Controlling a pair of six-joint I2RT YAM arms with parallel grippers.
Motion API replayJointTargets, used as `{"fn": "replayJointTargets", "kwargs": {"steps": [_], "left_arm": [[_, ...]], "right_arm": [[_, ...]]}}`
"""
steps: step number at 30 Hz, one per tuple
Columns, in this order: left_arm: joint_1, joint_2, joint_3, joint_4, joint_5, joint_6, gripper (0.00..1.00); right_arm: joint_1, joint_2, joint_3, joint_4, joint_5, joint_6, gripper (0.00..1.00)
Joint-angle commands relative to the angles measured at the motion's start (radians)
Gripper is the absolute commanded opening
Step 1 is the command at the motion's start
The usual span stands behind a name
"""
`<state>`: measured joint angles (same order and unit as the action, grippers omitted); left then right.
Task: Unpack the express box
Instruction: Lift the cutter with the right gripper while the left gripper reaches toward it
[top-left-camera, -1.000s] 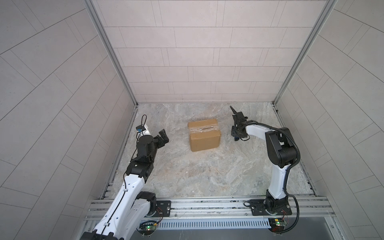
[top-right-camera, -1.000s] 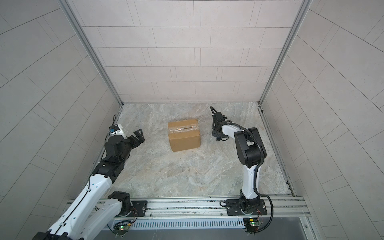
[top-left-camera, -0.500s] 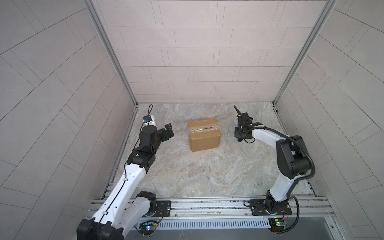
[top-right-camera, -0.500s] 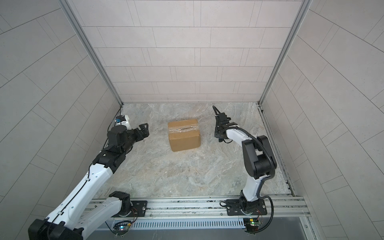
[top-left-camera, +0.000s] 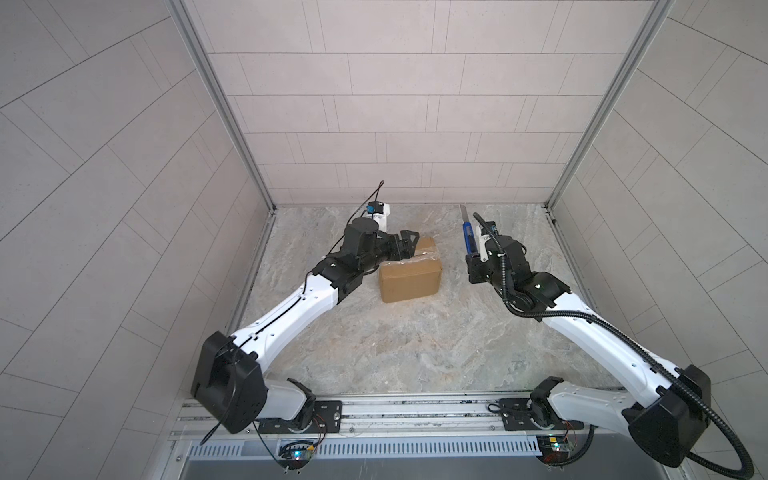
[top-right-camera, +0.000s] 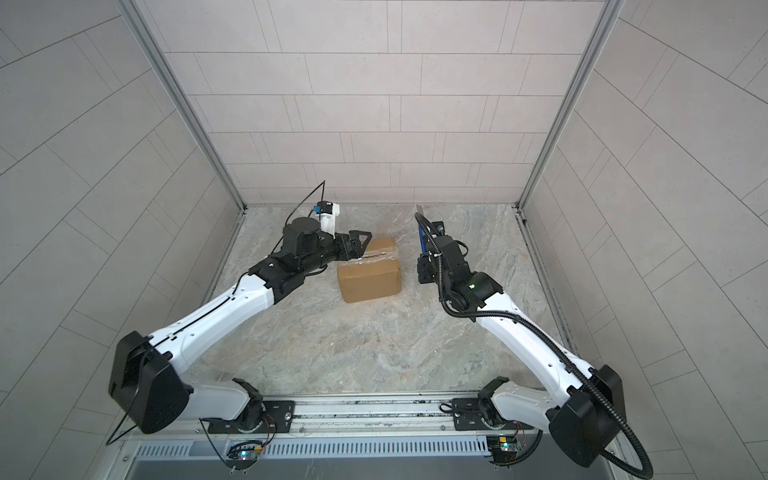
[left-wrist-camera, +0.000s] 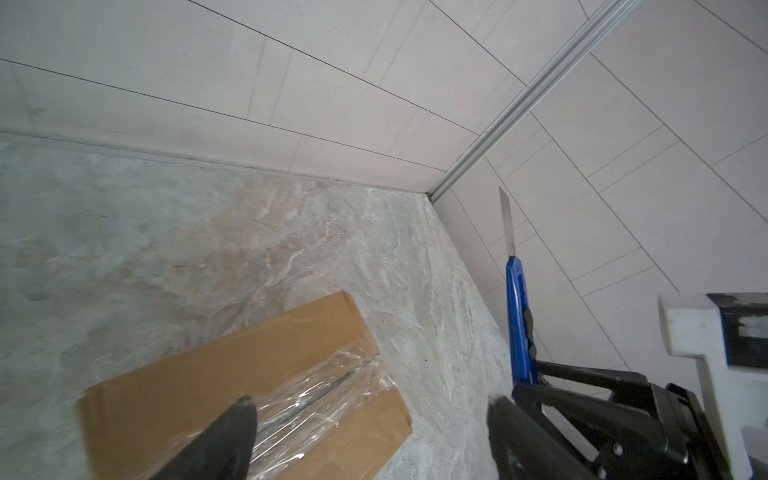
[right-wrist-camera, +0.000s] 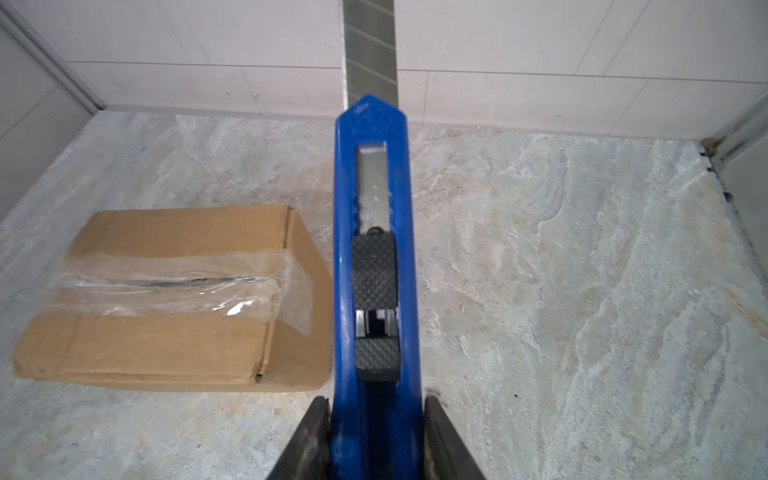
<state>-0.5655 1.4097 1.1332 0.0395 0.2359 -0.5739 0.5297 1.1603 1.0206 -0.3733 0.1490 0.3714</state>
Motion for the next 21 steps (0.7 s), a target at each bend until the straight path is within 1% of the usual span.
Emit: {"fn": "replayJointTargets", "kwargs": {"steps": [1,6,11,19,20,21], "left_arm": [[-0.021,0.042,0.055,0.141,0.111,-0.076,0.87],[-0.039,0.095,0.077,0.198,0.160,-0.112,0.80],[-0.039,0.112,0.074,0.251,0.197,-0.146,0.73],[-0.039,0.129,0.071,0.274,0.211,-0.174,0.66],[-0.039,0.133,0.073,0.275,0.210,-0.175,0.63],[-0.039,0.136,0.073,0.272,0.208,-0.175,0.57]], "right_arm": [[0.043,0.002,0.037,0.028,0.032,-0.016,0.17],[0.103,0.042,0.083,0.049,0.030,-0.025,0.17],[0.134,0.075,0.089,0.088,0.024,-0.014,0.17],[0.171,0.111,0.098,0.128,0.014,-0.005,0.16],[0.175,0.110,0.096,0.133,0.013,-0.003,0.16],[0.179,0.109,0.094,0.139,0.010,-0.002,0.16]]}}
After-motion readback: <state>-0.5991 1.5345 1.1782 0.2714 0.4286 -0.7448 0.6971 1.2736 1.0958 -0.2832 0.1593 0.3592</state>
